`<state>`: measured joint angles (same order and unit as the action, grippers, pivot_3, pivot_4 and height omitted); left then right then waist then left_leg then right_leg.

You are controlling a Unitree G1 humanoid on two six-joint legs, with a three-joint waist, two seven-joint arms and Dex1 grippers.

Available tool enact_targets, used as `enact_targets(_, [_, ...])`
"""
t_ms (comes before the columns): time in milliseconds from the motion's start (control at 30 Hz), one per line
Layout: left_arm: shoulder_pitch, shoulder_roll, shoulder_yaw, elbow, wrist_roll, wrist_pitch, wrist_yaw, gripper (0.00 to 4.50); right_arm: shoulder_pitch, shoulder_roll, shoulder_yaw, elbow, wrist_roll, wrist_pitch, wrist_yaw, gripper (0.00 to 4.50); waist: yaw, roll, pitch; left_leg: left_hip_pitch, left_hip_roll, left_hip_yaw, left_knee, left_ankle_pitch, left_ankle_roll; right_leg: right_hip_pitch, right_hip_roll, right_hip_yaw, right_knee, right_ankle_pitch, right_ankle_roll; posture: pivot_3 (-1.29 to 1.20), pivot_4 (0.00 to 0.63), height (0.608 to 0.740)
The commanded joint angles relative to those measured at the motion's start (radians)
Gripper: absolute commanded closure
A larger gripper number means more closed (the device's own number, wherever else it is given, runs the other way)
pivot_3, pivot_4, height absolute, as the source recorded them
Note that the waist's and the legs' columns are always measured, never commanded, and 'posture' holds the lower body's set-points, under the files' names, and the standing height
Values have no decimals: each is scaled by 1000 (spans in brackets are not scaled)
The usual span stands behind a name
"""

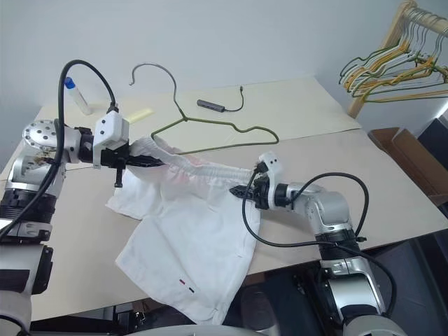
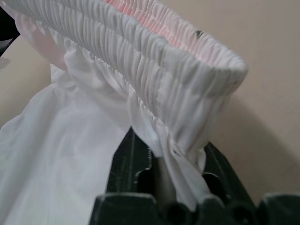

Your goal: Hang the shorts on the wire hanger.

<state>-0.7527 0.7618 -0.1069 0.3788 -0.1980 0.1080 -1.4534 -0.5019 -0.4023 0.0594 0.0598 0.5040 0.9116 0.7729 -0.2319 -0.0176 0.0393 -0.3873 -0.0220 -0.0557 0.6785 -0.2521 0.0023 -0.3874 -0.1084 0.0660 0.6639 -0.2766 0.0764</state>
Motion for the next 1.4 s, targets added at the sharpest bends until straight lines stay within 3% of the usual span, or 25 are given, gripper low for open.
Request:
enact_targets(33, [14,29,23,-26,-12,-1,-7,4500,-7,-25,-79,-74,54,5,3,4450,-3,0,0,0,0,0,0,0,0,0,0,0,0,0,0,-173,0,740])
enact_targets(333, [55,100,3,35,67,-84,-1,4500,27,-127,-207,-70,103,5,-10,4450,2,0,0,0,1,0,0,0,0,0,0,0,0,0,0,-186,0,740])
enact_targets(533, [59,89,14,50,51,-60,32,4500,34,-165,-209,-74,120,-2,-2,4450,-1,0,0,0,0,0,0,0,0,0,0,0,-1,0,0,-191,0,740])
enact_targets(833, [115,80,88,-3,-95,34,19,4500,39,-193,-189,-78,124,-7,9,4450,-3,0,0,0,1,0,0,0,0,0,1,0,0,0,0,-192,0,740])
enact_targets(1400, [176,141,21,6,4,-59,-16,4500,32,-217,-193,-58,120,-3,29,4450,-1,0,0,0,1,0,0,0,0,0,0,0,-1,0,0,-190,0,740])
